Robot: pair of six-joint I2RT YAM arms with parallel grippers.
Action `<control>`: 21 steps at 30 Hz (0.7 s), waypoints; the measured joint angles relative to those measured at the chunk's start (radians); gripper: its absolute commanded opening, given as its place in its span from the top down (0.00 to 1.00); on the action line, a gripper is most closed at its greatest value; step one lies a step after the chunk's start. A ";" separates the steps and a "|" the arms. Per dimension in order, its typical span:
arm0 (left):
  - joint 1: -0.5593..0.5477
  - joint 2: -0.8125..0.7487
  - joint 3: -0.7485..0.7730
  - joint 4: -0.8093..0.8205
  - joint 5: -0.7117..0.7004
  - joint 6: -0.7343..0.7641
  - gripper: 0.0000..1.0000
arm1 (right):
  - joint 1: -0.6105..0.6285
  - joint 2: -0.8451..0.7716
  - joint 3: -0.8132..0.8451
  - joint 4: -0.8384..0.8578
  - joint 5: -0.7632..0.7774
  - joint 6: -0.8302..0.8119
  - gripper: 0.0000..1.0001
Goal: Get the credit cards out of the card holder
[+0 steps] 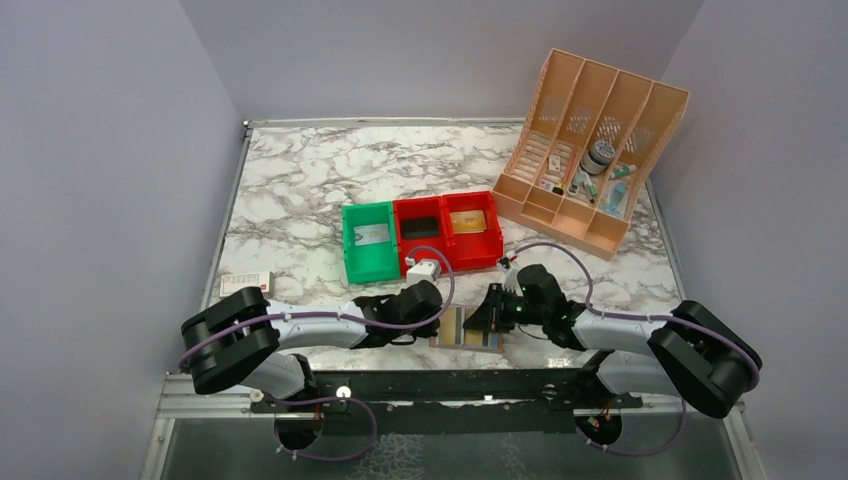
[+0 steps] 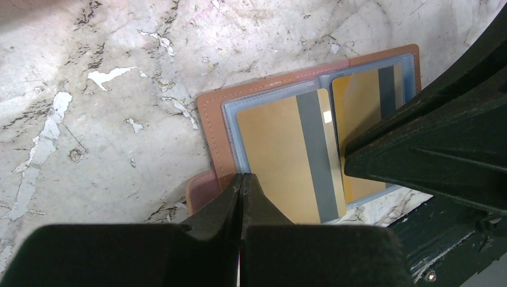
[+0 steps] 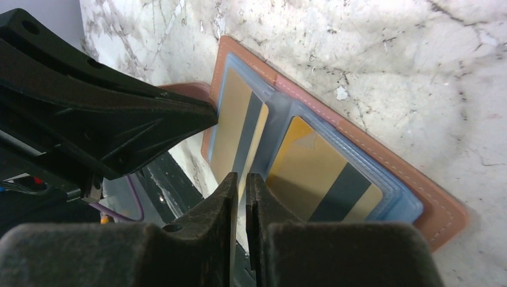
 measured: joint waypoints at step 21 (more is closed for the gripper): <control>0.000 0.000 0.001 0.000 0.000 0.001 1.00 | 0.000 0.023 -0.008 0.029 0.008 0.056 0.82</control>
